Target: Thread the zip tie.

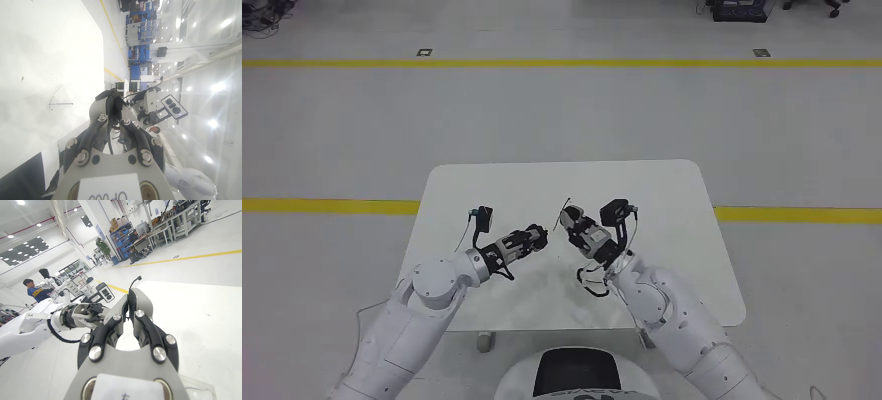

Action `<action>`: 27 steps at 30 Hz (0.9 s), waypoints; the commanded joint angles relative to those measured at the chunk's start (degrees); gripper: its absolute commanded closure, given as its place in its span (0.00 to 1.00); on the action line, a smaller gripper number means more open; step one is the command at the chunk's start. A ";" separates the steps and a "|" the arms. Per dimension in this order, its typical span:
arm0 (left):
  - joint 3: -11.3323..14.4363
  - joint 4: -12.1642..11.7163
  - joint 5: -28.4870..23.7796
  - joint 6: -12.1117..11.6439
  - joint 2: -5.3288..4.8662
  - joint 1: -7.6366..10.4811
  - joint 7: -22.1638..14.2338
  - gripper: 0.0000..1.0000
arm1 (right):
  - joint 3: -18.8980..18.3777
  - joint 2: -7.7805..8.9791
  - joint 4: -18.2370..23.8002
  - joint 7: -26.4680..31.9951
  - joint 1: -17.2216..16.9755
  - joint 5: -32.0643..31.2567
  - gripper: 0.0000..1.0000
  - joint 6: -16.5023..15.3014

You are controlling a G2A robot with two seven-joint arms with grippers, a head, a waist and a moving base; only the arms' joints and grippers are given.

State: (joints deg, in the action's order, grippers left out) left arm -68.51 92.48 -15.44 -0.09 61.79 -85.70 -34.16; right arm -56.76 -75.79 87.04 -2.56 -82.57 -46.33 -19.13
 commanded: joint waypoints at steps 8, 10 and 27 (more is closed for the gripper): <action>0.00 0.00 0.00 0.00 0.00 0.00 0.00 1.00 | 1.09 -0.18 -1.34 -1.18 1.06 -0.13 1.00 -0.35; 0.00 0.00 0.00 0.00 0.00 0.00 0.00 1.00 | 1.32 -0.20 -1.66 -1.15 1.29 -0.12 1.00 -0.35; 0.00 0.00 0.00 0.00 0.00 0.00 0.00 1.00 | 2.07 -0.13 -2.36 -1.85 1.76 -0.50 1.00 -0.35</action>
State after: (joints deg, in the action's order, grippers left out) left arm -68.51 92.48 -15.43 -0.09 61.79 -85.70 -34.16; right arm -54.71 -75.93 84.72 -4.38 -80.84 -46.81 -19.48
